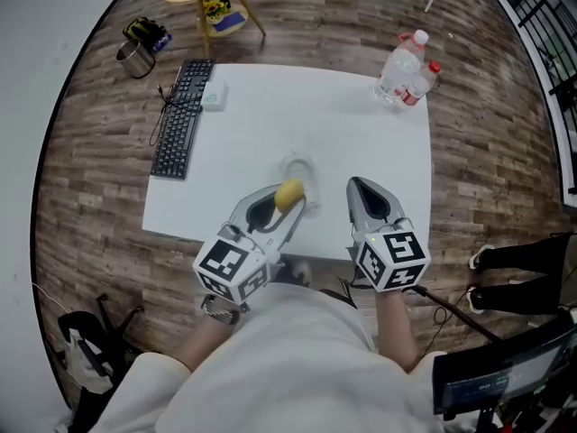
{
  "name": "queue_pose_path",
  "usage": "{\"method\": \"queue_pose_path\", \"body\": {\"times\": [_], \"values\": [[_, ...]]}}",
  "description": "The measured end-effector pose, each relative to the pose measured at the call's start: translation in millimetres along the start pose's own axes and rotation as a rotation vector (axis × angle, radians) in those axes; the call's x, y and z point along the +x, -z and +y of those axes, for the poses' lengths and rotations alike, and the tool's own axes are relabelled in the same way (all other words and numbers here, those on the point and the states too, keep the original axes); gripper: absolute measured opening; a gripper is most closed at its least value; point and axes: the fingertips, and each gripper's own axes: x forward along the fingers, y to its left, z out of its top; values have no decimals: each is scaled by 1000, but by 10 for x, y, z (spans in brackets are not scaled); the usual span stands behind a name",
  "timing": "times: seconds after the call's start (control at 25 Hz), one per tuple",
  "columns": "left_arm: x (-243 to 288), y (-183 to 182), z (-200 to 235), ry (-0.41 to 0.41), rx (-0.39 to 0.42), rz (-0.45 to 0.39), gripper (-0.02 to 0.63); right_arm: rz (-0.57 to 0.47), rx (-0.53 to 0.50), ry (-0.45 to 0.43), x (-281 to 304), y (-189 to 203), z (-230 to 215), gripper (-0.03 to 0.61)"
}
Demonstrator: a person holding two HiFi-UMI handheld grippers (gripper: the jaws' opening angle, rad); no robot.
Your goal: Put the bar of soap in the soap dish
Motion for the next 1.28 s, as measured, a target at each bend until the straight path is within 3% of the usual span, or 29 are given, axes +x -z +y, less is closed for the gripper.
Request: {"method": "queue_pose_path", "body": {"times": [0.68, 1.28], "values": [[299, 363, 268, 56, -62, 117, 132, 109, 62, 19, 258, 248, -136, 2], [490, 592, 507, 82, -167, 179, 132, 160, 68, 28, 488, 359, -167, 2]]}}
